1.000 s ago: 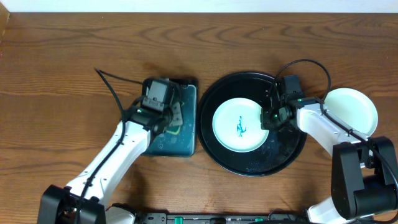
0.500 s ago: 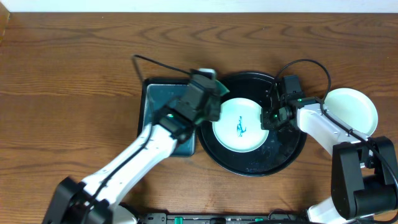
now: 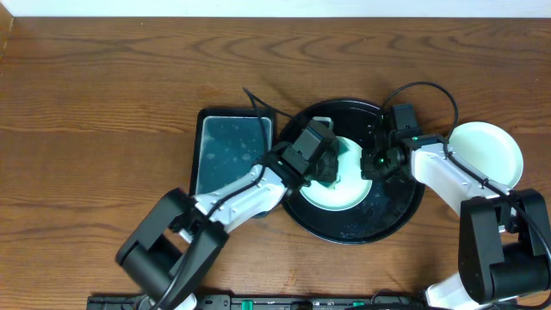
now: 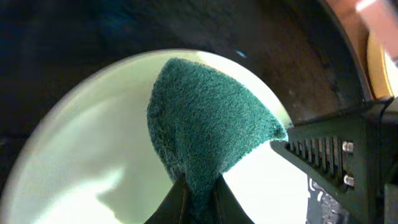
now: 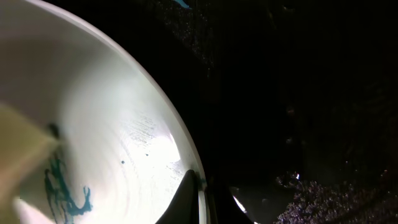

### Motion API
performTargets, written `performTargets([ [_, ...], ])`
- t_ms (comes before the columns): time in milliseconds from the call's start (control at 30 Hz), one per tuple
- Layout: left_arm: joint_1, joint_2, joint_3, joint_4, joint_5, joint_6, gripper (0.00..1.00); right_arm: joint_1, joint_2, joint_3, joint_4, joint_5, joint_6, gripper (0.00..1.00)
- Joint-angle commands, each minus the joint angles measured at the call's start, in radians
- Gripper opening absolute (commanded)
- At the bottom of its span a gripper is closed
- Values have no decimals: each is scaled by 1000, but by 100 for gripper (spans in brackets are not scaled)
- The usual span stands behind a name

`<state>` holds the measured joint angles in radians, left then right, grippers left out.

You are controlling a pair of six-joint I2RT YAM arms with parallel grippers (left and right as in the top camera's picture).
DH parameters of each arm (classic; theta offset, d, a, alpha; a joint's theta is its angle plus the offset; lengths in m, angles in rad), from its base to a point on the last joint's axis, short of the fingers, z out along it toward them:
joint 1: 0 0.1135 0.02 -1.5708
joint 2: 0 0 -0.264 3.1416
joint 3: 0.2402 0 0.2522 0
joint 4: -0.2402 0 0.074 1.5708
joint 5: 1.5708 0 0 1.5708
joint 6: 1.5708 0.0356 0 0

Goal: Clean dirty plates on tray and stack at the side
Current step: 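Scrub the blue marks on the white plate with the left gripper's sponge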

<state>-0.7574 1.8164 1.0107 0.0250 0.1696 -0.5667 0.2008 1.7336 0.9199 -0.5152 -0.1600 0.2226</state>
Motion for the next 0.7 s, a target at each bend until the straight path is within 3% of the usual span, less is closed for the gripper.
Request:
performTargets([
  [0, -18, 47, 20, 21, 59, -31, 8, 16, 47, -39, -1, 14, -11, 2],
  [233, -24, 134, 20, 19, 63, -21, 8, 16, 47, -39, -1, 14, -11, 2],
  [500, 15, 162, 20, -147, -270, 44, 7, 16, 47, -39, -2, 13, -11, 2],
  [667, 69, 162, 20, -173, -320, 76, 7, 16, 47, -39, -2, 13, -11, 2],
])
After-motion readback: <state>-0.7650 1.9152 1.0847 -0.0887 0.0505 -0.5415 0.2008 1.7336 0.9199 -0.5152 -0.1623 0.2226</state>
